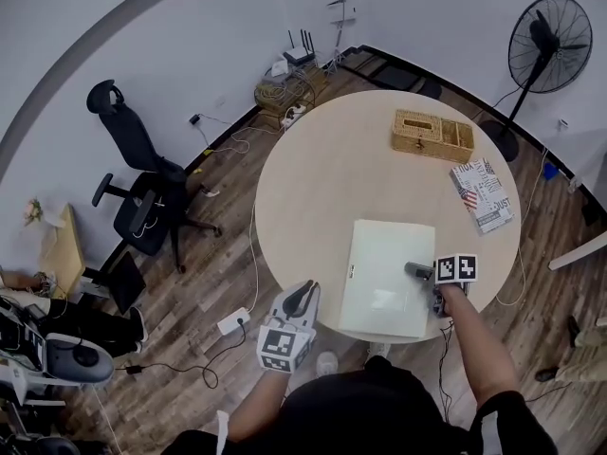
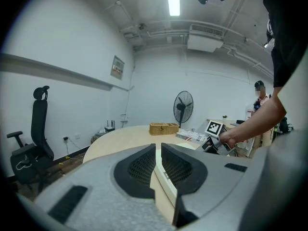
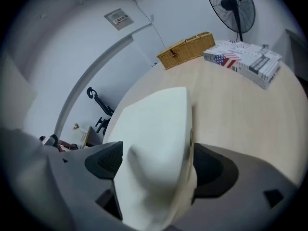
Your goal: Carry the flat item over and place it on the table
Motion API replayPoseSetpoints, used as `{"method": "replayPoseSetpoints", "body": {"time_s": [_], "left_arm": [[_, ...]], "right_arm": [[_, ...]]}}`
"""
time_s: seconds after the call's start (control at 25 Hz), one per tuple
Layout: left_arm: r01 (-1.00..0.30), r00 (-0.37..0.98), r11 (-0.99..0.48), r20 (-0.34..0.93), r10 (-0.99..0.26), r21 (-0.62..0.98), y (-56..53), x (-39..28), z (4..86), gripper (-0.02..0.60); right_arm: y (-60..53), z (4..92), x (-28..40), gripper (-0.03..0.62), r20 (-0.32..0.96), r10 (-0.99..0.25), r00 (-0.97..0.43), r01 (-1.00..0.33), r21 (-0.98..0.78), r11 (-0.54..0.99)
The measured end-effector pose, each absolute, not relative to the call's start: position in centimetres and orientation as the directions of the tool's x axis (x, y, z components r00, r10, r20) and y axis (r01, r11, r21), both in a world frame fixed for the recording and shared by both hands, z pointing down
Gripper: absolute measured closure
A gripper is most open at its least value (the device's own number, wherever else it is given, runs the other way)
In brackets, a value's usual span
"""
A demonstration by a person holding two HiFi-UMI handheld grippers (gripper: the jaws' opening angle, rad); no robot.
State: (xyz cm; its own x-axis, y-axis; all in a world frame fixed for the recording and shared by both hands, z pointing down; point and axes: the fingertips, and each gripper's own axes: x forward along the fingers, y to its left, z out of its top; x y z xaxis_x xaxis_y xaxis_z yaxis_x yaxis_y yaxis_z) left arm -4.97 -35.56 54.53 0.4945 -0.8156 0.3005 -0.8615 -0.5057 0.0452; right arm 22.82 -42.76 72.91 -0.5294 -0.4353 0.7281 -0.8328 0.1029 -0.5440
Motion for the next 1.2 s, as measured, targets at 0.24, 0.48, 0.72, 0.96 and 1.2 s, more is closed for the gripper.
{"method": "replayPoseSetpoints", "body": {"time_s": [0.24,0.48,0.72,0.96,1.2], "left_arm": [[-0.846,0.521,-0.531,0.279,-0.806,0.048,-35.8,-4.0,53.8,0.546],[-0.831,0.549,-0.551,0.271,-0.791,0.073,-36.1,-3.3,53.7,0.546],[-0.806,0.588,-0.584,0.242,-0.772,0.096,-36.6,-1.6,52.7,0.546],[-0.774,0.630,-0.626,0.215,-0.746,0.098,-36.7,0.6,51.7,0.546],[-0.767,0.638,-0.634,0.229,-0.736,0.100,-36.4,0.7,52.1,0.546]], "right_arm": [[-42.3,66.5,21.8,0.183,0.662,-0.561,-0.498,-0.865,-0.428,0.262],[-41.3,58.1,20.2,0.398,0.485,-0.724,-0.491,-0.861,-0.399,0.317],[-40.3,55.1,20.1,0.591,0.424,-0.822,-0.381,-0.921,-0.256,0.294],[-39.1,52.8,20.5,0.595,0.354,-0.888,-0.293,-0.956,-0.094,0.278],[-37.6,51.0,20.7,0.595,0.305,-0.915,-0.266,-0.962,-0.028,0.270]]}}
